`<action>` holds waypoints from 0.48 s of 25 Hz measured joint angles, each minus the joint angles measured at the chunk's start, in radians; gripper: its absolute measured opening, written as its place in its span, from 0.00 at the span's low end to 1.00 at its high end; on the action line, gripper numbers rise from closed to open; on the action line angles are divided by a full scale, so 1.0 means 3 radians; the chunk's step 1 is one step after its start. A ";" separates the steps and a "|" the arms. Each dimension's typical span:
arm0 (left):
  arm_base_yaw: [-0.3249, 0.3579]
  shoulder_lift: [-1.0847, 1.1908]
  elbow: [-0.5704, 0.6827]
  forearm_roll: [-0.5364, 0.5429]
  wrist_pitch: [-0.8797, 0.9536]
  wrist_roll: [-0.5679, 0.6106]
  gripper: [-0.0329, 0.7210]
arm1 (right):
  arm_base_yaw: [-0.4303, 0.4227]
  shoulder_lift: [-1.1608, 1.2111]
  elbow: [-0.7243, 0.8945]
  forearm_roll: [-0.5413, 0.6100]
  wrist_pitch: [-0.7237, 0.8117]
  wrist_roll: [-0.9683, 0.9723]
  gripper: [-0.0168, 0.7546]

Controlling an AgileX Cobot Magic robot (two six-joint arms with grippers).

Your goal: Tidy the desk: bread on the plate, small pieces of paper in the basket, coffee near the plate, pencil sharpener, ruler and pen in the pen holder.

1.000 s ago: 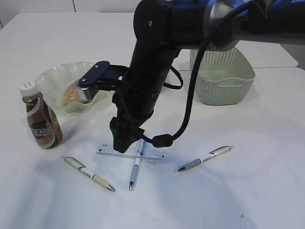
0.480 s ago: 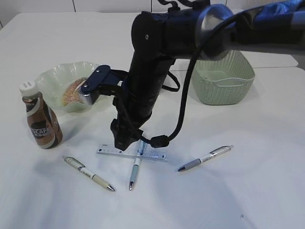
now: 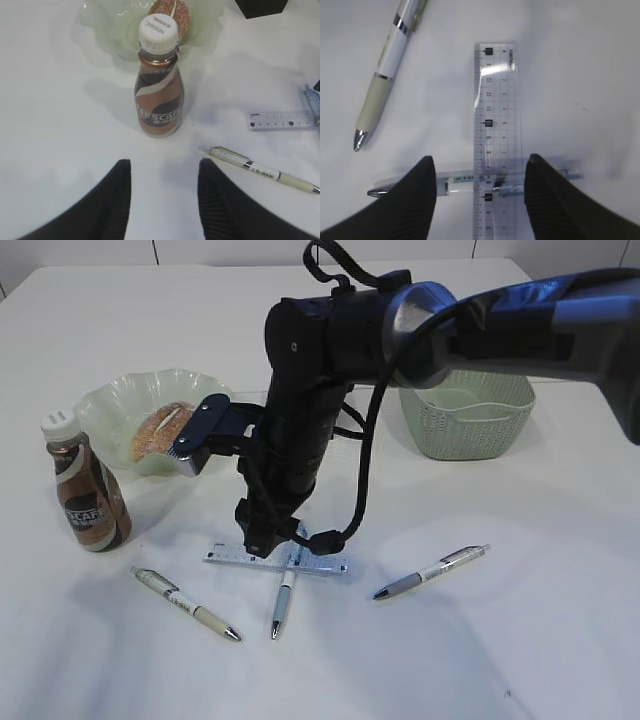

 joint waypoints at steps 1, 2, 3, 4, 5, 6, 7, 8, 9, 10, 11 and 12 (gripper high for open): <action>0.0000 0.0000 0.0000 0.0000 0.0000 0.0000 0.45 | 0.0000 0.0007 -0.0009 -0.0016 0.0000 0.0007 0.60; 0.0000 0.0000 0.0000 0.0000 0.0000 0.0000 0.45 | 0.0000 0.0007 -0.0009 -0.0016 0.0000 0.0007 0.60; 0.0000 0.0000 0.0000 0.0000 0.0001 0.0000 0.45 | 0.0000 0.0054 -0.0025 -0.0062 -0.0006 0.0007 0.60; 0.0000 0.0000 0.0000 0.0000 0.0001 0.0000 0.45 | 0.0000 0.0063 -0.0027 -0.0076 -0.0006 0.0007 0.60; 0.0000 0.0000 0.0000 0.0000 0.0007 0.0000 0.45 | 0.0000 0.0081 -0.0027 -0.0083 -0.0006 0.0007 0.60; 0.0000 0.0000 0.0000 0.0000 0.0007 0.0000 0.45 | 0.0000 0.0117 -0.0035 -0.0098 -0.0006 0.0013 0.60; 0.0000 0.0000 0.0000 0.0000 0.0007 0.0000 0.45 | 0.0000 0.0132 -0.0035 -0.0106 -0.0006 0.0013 0.60; 0.0000 0.0000 0.0000 0.0000 0.0007 0.0000 0.45 | 0.0000 0.0158 -0.0035 -0.0120 -0.0006 0.0013 0.60; 0.0000 0.0000 0.0000 0.0000 0.0007 0.0000 0.45 | 0.0000 0.0158 -0.0035 -0.0120 -0.0006 0.0013 0.60; 0.0000 0.0000 0.0000 0.0000 0.0013 0.0000 0.45 | 0.0000 0.0168 -0.0035 -0.0141 -0.0006 0.0013 0.60; 0.0000 0.0000 0.0000 0.0000 0.0013 0.0000 0.45 | 0.0000 0.0175 -0.0040 -0.0163 -0.0006 0.0013 0.60; 0.0000 0.0000 0.0000 0.0000 0.0013 0.0000 0.45 | 0.0000 0.0183 -0.0040 -0.0170 -0.0006 0.0013 0.60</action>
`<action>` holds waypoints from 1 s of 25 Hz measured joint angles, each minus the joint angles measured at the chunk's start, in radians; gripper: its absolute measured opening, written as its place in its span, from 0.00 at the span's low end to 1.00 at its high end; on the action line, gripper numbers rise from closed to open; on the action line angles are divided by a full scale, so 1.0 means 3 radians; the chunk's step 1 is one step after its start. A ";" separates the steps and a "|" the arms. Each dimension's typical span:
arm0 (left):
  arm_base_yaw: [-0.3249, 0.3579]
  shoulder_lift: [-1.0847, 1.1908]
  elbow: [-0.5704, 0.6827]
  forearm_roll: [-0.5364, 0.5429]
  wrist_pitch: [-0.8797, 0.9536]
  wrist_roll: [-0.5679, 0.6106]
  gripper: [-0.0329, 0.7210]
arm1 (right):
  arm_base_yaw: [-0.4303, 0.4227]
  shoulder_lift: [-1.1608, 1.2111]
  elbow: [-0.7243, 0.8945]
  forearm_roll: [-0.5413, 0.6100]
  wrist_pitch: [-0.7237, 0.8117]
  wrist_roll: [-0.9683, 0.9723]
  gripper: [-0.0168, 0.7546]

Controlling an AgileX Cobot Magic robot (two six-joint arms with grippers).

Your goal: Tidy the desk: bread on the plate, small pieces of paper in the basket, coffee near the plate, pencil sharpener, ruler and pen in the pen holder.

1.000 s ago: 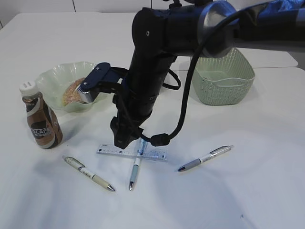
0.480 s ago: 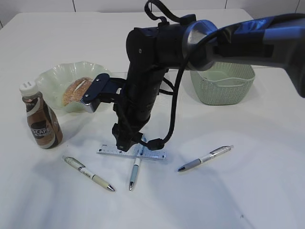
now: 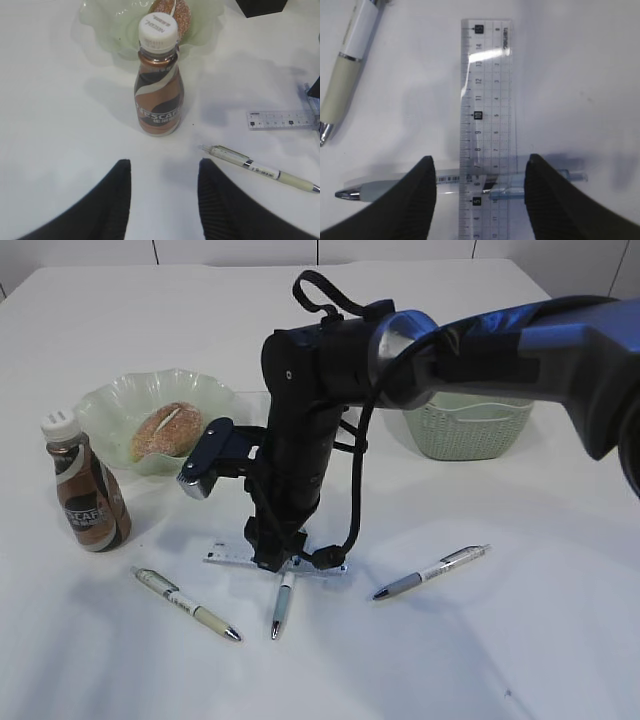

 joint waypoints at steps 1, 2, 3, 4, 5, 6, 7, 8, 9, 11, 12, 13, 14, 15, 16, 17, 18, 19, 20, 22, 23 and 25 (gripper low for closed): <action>0.0000 0.0000 0.0000 0.0000 0.0000 0.0000 0.45 | 0.0000 0.0013 0.0000 -0.0008 0.0000 0.0000 0.60; 0.0000 0.0000 0.0000 0.0000 0.0000 0.0000 0.45 | 0.0000 0.0021 0.0000 -0.0013 -0.0003 0.0000 0.60; 0.0000 0.0000 0.0000 0.0000 0.0000 0.0000 0.45 | 0.0000 0.0026 0.0000 -0.0013 -0.0008 0.0000 0.60; 0.0000 0.0000 0.0000 0.0000 0.0000 0.0000 0.45 | 0.0000 0.0030 0.0000 -0.0020 -0.0015 0.0005 0.60; 0.0000 0.0000 0.0000 0.0000 0.0000 0.0000 0.45 | 0.0000 0.0030 0.0000 -0.0020 -0.0015 0.0005 0.60; 0.0000 0.0000 0.0000 0.0000 0.0000 0.0000 0.45 | 0.0000 0.0030 0.0000 -0.0020 -0.0015 0.0005 0.60; 0.0000 0.0000 0.0000 0.0000 0.0000 0.0000 0.45 | 0.0000 0.0030 -0.0011 -0.0022 -0.0025 0.0007 0.60; 0.0000 0.0000 0.0000 0.0000 0.0000 0.0000 0.45 | 0.0000 0.0030 -0.0011 -0.0022 -0.0025 0.0007 0.60; 0.0000 0.0000 0.0000 0.0000 0.0000 0.0000 0.45 | 0.0000 0.0030 -0.0014 -0.0022 -0.0034 0.0026 0.60; 0.0000 0.0000 0.0000 0.0000 0.0000 0.0000 0.45 | 0.0000 0.0030 -0.0014 -0.0022 -0.0038 0.0048 0.60; 0.0000 0.0000 0.0000 0.0000 0.0000 0.0000 0.45 | 0.0000 0.0030 -0.0014 -0.0022 -0.0038 0.0048 0.60; 0.0000 0.0000 0.0000 0.0000 0.0000 0.0000 0.45 | 0.0000 0.0030 -0.0014 -0.0022 -0.0038 0.0048 0.60; 0.0000 0.0000 0.0000 0.0000 0.0000 0.0000 0.45 | 0.0000 0.0030 -0.0014 -0.0022 -0.0038 0.0048 0.60; 0.0000 0.0000 0.0000 0.0000 0.0000 0.0000 0.45 | 0.0000 0.0030 -0.0022 -0.0003 -0.0102 0.0116 0.60; 0.0000 0.0000 0.0000 0.0000 0.0000 0.0000 0.45 | 0.0000 0.0030 -0.0022 -0.0003 -0.0102 0.0116 0.60; 0.0000 0.0000 0.0000 0.0000 0.0000 0.0000 0.45 | 0.0000 0.0030 -0.0022 -0.0003 -0.0108 0.0116 0.60; 0.0000 0.0000 0.0000 0.0000 0.0000 0.0000 0.45 | 0.0000 0.0030 -0.0022 -0.0003 -0.0108 0.0116 0.60; 0.0000 0.0000 0.0000 0.0000 0.0000 0.0000 0.45 | 0.0000 0.0030 -0.0022 -0.0003 -0.0108 0.0116 0.60; 0.0000 0.0000 0.0000 0.0000 0.0000 0.0000 0.45 | 0.0000 0.0030 -0.0022 -0.0003 -0.0108 0.0116 0.60; 0.0000 0.0000 0.0000 0.0000 0.0000 0.0000 0.45 | 0.0000 0.0030 -0.0022 -0.0003 -0.0108 0.0116 0.60; 0.0000 0.0000 0.0000 0.0000 0.0000 0.0000 0.45 | 0.0000 0.0030 -0.0022 -0.0003 -0.0114 0.0116 0.60; 0.0000 0.0000 0.0000 0.0000 0.0000 0.0000 0.45 | 0.0000 0.0030 -0.0022 0.0000 -0.0114 0.0116 0.60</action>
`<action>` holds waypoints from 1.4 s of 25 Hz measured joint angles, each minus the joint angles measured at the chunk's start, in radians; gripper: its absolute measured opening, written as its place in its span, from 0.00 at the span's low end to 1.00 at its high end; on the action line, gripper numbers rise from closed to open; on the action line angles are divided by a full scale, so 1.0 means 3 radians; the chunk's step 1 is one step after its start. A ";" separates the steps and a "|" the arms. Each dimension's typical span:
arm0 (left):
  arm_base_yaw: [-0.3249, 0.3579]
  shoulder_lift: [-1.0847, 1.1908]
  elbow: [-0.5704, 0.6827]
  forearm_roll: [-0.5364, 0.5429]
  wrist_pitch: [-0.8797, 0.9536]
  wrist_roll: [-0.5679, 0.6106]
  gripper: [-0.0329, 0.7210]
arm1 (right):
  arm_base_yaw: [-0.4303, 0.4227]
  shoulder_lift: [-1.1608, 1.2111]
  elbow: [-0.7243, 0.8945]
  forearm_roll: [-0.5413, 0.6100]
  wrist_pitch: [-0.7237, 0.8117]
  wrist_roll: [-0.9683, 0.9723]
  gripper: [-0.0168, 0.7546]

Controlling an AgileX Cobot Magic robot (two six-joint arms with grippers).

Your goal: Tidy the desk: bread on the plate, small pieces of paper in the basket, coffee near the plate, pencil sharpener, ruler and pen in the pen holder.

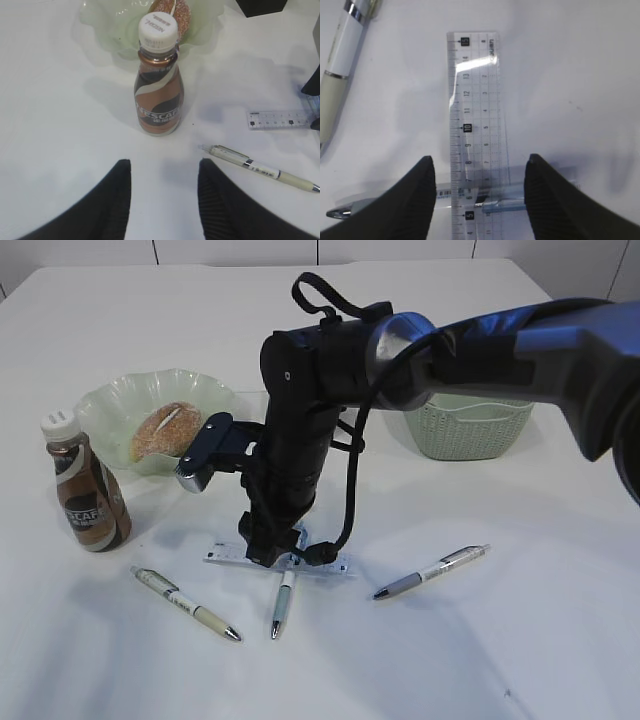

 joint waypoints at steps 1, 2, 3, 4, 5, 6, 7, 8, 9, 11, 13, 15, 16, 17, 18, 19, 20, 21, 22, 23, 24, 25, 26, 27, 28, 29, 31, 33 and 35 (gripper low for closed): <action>0.0000 0.0000 0.0000 0.0000 0.0000 0.0000 0.45 | 0.0000 0.0005 0.0000 0.0005 0.0000 0.0000 0.60; 0.0000 0.0000 0.0000 0.0000 0.0000 0.0000 0.45 | 0.0000 0.0005 0.0000 0.0005 0.0000 0.0000 0.60; 0.0000 0.0000 0.0000 0.0000 0.0000 0.0000 0.45 | 0.0000 0.0017 0.0000 0.0022 0.0000 0.0000 0.60; 0.0000 0.0000 0.0000 0.0000 0.0000 0.0000 0.45 | 0.0000 0.0033 0.0000 0.0031 0.0000 0.0000 0.60; 0.0000 0.0000 0.0000 0.0000 0.0000 0.0000 0.45 | 0.0000 0.0048 0.0000 0.0037 0.0000 0.0000 0.60; 0.0000 0.0000 0.0000 0.0000 0.0000 0.0000 0.45 | 0.0000 0.0056 0.0000 0.0036 0.0000 0.0000 0.60; 0.0000 0.0000 0.0000 0.0000 0.0000 0.0000 0.45 | 0.0000 0.0064 0.0000 0.0036 0.0000 0.0000 0.60; 0.0000 0.0000 0.0000 0.0000 0.0000 0.0000 0.45 | 0.0000 0.0064 0.0000 0.0042 0.0000 0.0000 0.60; 0.0000 0.0000 0.0000 0.0000 0.0000 0.0000 0.45 | 0.0000 0.0064 0.0000 0.0039 0.0000 0.0000 0.60; 0.0000 0.0000 0.0000 0.0000 0.0000 0.0000 0.45 | 0.0000 0.0064 0.0000 0.0039 0.0000 0.0000 0.60; 0.0000 0.0000 0.0000 0.0000 0.0000 0.0000 0.45 | 0.0000 0.0064 0.0000 0.0044 -0.0006 0.0000 0.60; 0.0000 0.0000 0.0000 0.0000 0.0000 0.0000 0.45 | 0.0000 0.0064 0.0000 0.0044 -0.0006 0.0000 0.60; 0.0000 0.0000 0.0000 0.0000 0.0000 0.0000 0.45 | 0.0000 0.0064 0.0000 0.0044 -0.0006 0.0000 0.60; 0.0000 0.0000 0.0000 0.0000 0.0000 0.0000 0.45 | 0.0000 0.0064 0.0000 0.0047 -0.0006 0.0000 0.60; 0.0000 0.0000 0.0000 0.0000 0.0000 0.0000 0.45 | 0.0000 0.0064 0.0000 0.0047 -0.0006 0.0000 0.60; 0.0000 0.0000 0.0000 0.0000 0.0000 0.0000 0.45 | 0.0000 0.0064 0.0000 0.0047 -0.0006 0.0000 0.60; 0.0000 0.0000 0.0000 0.0000 0.0000 0.0000 0.45 | 0.0000 0.0064 0.0000 0.0047 -0.0006 0.0000 0.60; 0.0000 0.0000 0.0000 0.0000 0.0000 0.0000 0.45 | 0.0000 0.0064 0.0000 0.0047 -0.0006 0.0000 0.60; 0.0000 0.0000 0.0000 0.0000 0.0000 0.0000 0.45 | 0.0000 0.0064 0.0000 0.0047 -0.0006 0.0000 0.60; 0.0000 0.0000 0.0000 0.0000 0.0000 0.0000 0.45 | 0.0000 0.0064 0.0000 0.0047 -0.0006 0.0000 0.60; 0.0000 0.0000 0.0000 0.0000 0.0000 0.0000 0.45 | 0.0000 0.0064 0.0000 0.0047 -0.0006 0.0000 0.60; 0.0000 0.0000 0.0000 0.0000 0.0000 0.0000 0.45 | 0.0000 0.0064 0.0000 0.0047 -0.0006 0.0000 0.60; 0.0000 0.0000 0.0000 0.0000 0.0000 0.0000 0.45 | 0.0000 0.0064 0.0000 0.0047 -0.0012 0.0000 0.60; 0.0000 0.0000 0.0000 0.0000 0.0000 0.0000 0.45 | 0.0000 0.0064 0.0000 0.0047 -0.0011 0.0000 0.60; 0.0000 0.0000 0.0000 0.0000 0.0000 0.0000 0.45 | 0.0000 0.0064 0.0000 0.0047 -0.0011 0.0000 0.60; 0.0000 0.0000 0.0000 0.0000 0.0000 0.0000 0.45 | 0.0000 0.0064 0.0000 0.0047 -0.0020 0.0000 0.60; 0.0000 0.0000 0.0000 0.0000 0.0000 0.0000 0.45 | 0.0000 0.0064 0.0000 0.0039 -0.0021 0.0000 0.60; 0.0000 0.0000 0.0000 -0.0005 0.0000 0.0000 0.45 | 0.0000 0.0064 0.0000 -0.0002 -0.0027 0.0000 0.60; 0.0000 0.0000 0.0000 -0.0014 0.0006 0.0000 0.45 | 0.0000 0.0064 0.0000 -0.0049 -0.0027 -0.0006 0.60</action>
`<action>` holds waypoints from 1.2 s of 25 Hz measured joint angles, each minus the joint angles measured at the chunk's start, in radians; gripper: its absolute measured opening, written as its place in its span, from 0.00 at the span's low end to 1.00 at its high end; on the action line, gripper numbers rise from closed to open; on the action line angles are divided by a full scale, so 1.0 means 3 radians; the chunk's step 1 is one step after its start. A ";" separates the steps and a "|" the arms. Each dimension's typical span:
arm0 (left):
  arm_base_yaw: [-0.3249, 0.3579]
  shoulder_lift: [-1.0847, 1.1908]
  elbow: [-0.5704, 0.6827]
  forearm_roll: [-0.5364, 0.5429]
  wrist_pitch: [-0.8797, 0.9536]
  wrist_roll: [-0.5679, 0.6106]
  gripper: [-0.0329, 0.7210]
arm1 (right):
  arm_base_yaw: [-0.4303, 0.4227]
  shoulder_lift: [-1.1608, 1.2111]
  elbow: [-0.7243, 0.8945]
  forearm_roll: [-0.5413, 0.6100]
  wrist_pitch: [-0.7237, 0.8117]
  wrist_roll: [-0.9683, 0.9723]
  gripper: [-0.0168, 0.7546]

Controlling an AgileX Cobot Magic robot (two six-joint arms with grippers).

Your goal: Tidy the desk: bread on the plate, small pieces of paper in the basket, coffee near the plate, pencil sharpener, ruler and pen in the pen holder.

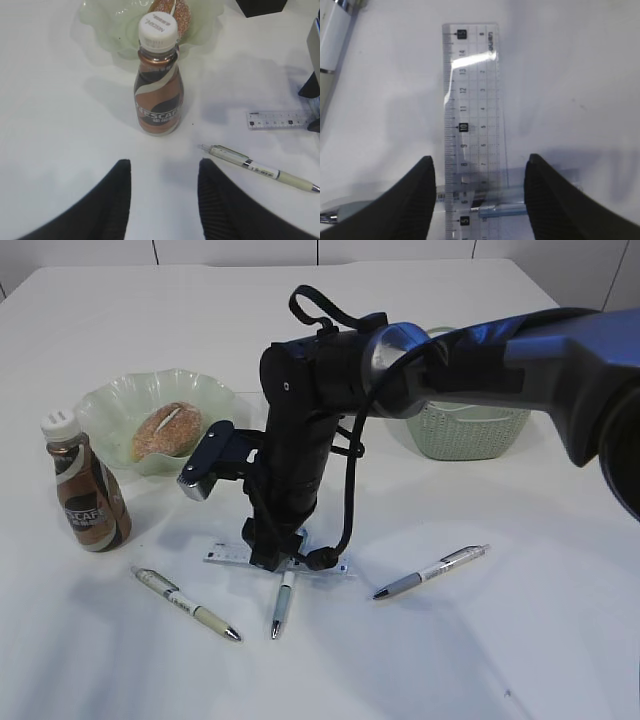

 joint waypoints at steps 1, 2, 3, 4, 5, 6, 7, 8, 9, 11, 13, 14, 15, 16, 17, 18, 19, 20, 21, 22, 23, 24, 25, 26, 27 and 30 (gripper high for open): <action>0.0000 0.0000 0.0000 -0.0003 0.0000 0.0000 0.45 | 0.0000 0.0000 0.0000 0.0000 0.0000 0.0000 0.60; 0.0000 0.0000 0.0000 -0.0018 0.0000 0.0000 0.45 | 0.0000 0.0000 0.0000 -0.0007 0.0000 0.0000 0.60; 0.0000 0.0000 0.0000 -0.0037 0.0000 0.0000 0.45 | 0.0000 0.0000 0.0000 -0.0007 0.0000 0.0000 0.60; 0.0000 0.0000 0.0000 -0.0052 0.0000 0.0000 0.45 | 0.0000 0.0000 0.0000 -0.0012 -0.0001 0.0000 0.60; 0.0000 0.0000 0.0000 -0.0070 0.0000 0.0000 0.45 | 0.0000 0.0000 0.0000 -0.0012 -0.0001 0.0000 0.60; 0.0000 0.0000 0.0000 -0.0077 0.0000 0.0000 0.45 | 0.0000 0.0000 0.0000 -0.0012 -0.0001 0.0000 0.60; 0.0000 0.0000 0.0000 -0.0082 0.0000 0.0000 0.45 | 0.0000 0.0000 0.0000 -0.0012 -0.0001 0.0000 0.60; 0.0000 0.0000 0.0000 -0.0092 0.0000 0.0000 0.45 | 0.0000 0.0000 0.0000 -0.0012 -0.0001 0.0000 0.60; 0.0000 0.0000 0.0000 -0.0091 0.0000 0.0000 0.45 | 0.0000 0.0000 0.0000 -0.0012 -0.0001 0.0000 0.60; 0.0000 0.0000 0.0000 -0.0101 0.0000 0.0000 0.45 | 0.0000 0.0000 0.0000 -0.0004 -0.0001 0.0000 0.60; 0.0000 0.0000 0.0000 -0.0109 0.0000 0.0000 0.45 | 0.0000 0.0000 0.0000 0.0019 -0.0001 0.0000 0.60; 0.0000 0.0000 0.0000 -0.0115 0.0000 0.0000 0.45 | 0.0000 0.0000 0.0000 0.0019 -0.0001 0.0000 0.60; 0.0000 0.0000 0.0000 -0.0123 0.0000 0.0000 0.45 | 0.0000 0.0000 0.0000 0.0026 -0.0001 0.0000 0.60; 0.0000 0.0000 0.0000 -0.0126 0.0000 0.0000 0.45 | 0.0000 0.0000 0.0000 0.0026 -0.0001 0.0000 0.60; 0.0000 0.0000 0.0000 -0.0126 0.0000 0.0000 0.45 | 0.0000 0.0000 0.0000 0.0038 -0.0001 0.0000 0.60; 0.0000 0.0000 0.0000 -0.0131 0.0000 0.0000 0.45 | 0.0000 0.0006 0.0000 0.0040 -0.0001 0.0000 0.60; 0.0000 0.0000 0.0000 -0.0131 0.0006 0.0000 0.45 | 0.0000 0.0007 0.0000 0.0047 0.0005 0.0000 0.60; 0.0000 0.0000 0.0000 -0.0131 0.0006 0.0000 0.45 | 0.0000 0.0022 0.0000 0.0053 0.0005 0.0000 0.60; 0.0000 0.0000 0.0000 -0.0131 0.0006 0.0000 0.45 | 0.0000 0.0037 0.0000 0.0053 0.0012 -0.0006 0.60; 0.0000 0.0000 0.0000 -0.0134 0.0006 0.0000 0.45 | 0.0000 0.0052 0.0000 0.0053 0.0012 -0.0006 0.60; 0.0000 0.0000 0.0000 -0.0134 0.0006 0.0000 0.45 | 0.0000 0.0052 0.0000 0.0053 0.0012 -0.0006 0.60; 0.0000 0.0000 0.0000 -0.0134 0.0006 0.0000 0.45 | 0.0000 0.0068 0.0000 0.0053 0.0019 -0.0006 0.60; 0.0000 0.0000 0.0000 -0.0134 0.0010 0.0000 0.45 | 0.0000 0.0068 0.0000 0.0053 0.0019 -0.0006 0.60; 0.0000 0.0000 0.0000 -0.0134 0.0010 0.0000 0.45 | 0.0000 0.0068 0.0000 0.0053 0.0019 -0.0006 0.60; 0.0000 0.0000 0.0000 -0.0139 0.0010 0.0000 0.45 | 0.0000 0.0074 0.0000 0.0053 0.0019 -0.0006 0.60; 0.0000 0.0000 0.0000 -0.0139 0.0010 0.0000 0.45 | 0.0000 0.0107 0.0000 0.0053 0.0019 -0.0006 0.60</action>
